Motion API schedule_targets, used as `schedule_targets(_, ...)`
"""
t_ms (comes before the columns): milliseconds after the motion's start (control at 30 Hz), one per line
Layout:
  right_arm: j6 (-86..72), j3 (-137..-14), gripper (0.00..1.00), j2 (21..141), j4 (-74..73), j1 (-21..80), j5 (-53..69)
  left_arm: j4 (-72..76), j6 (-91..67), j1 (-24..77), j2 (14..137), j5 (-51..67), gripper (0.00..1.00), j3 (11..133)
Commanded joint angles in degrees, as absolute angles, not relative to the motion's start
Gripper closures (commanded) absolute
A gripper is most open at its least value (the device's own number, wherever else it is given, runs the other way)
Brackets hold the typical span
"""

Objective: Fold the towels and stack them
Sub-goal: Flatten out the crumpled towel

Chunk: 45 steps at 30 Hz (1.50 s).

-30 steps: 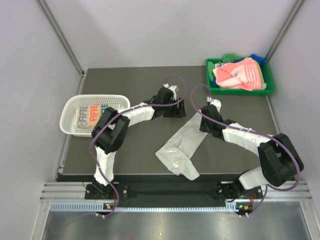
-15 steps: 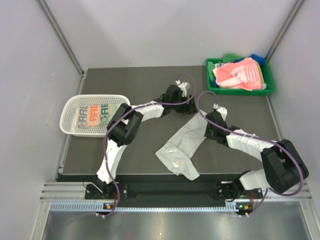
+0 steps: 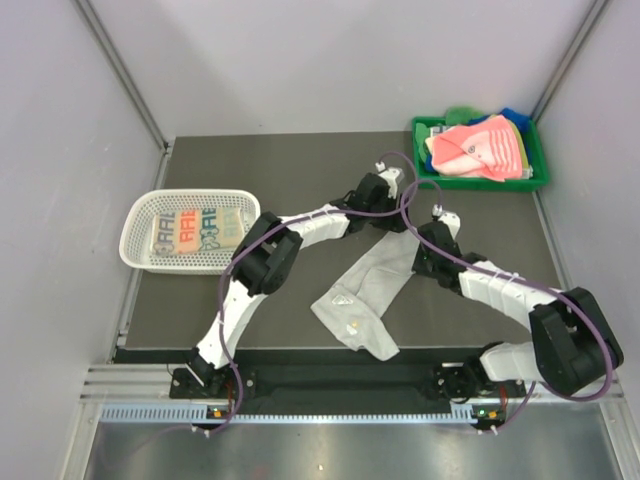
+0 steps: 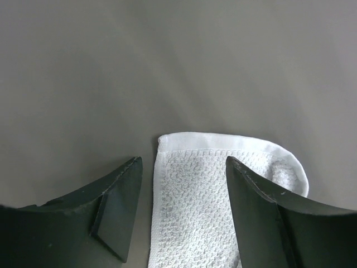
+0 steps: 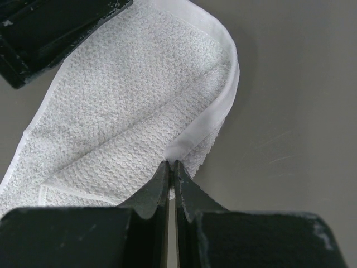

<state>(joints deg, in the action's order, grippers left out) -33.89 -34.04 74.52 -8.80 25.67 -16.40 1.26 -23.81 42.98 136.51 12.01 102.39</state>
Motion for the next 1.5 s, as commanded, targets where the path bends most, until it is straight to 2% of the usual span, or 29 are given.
schedule_targets(0,-34.2,-33.8,1.00,72.2,-7.5,24.6,-16.3,-8.4,-21.9,43.6,140.4,7.2,0.34,102.7)
schedule_targets(200,-34.1,-33.9,1.00,71.9,-7.4,24.3,-16.1,-10.0,-21.6,44.7,142.5,5.5,0.41,103.9)
schedule_targets(400,-33.8,-33.8,1.00,71.4,-7.3,23.6,-15.5,-10.1,-22.5,45.2,143.2,6.1,0.57,103.8)
schedule_targets(633,-33.6,-33.6,1.00,70.9,-6.9,22.1,-14.6,-10.2,-23.0,45.2,143.1,5.8,0.89,103.2)
schedule_targets(667,-33.6,-33.6,1.00,71.1,-6.6,22.0,-14.2,-10.2,-23.0,45.2,142.8,5.4,1.00,103.1)
schedule_targets(900,-33.4,-34.5,1.00,73.2,-4.8,20.9,-13.2,-10.4,-25.8,44.0,137.5,-3.0,1.00,98.0)
schedule_targets(1067,-33.2,-37.7,1.00,78.3,-2.3,20.2,-11.3,-13.1,-30.3,39.3,130.5,-9.0,1.00,91.0)
schedule_targets(1367,-28.8,-54.0,1.00,95.7,2.4,20.0,-3.9,-12.9,-35.1,30.0,116.5,-17.0,1.00,72.8)
schedule_targets(1467,-26.6,-60.7,1.00,100.8,0.1,20.0,-3.9,-8.5,-33.8,28.0,112.7,-12.1,1.00,68.0)
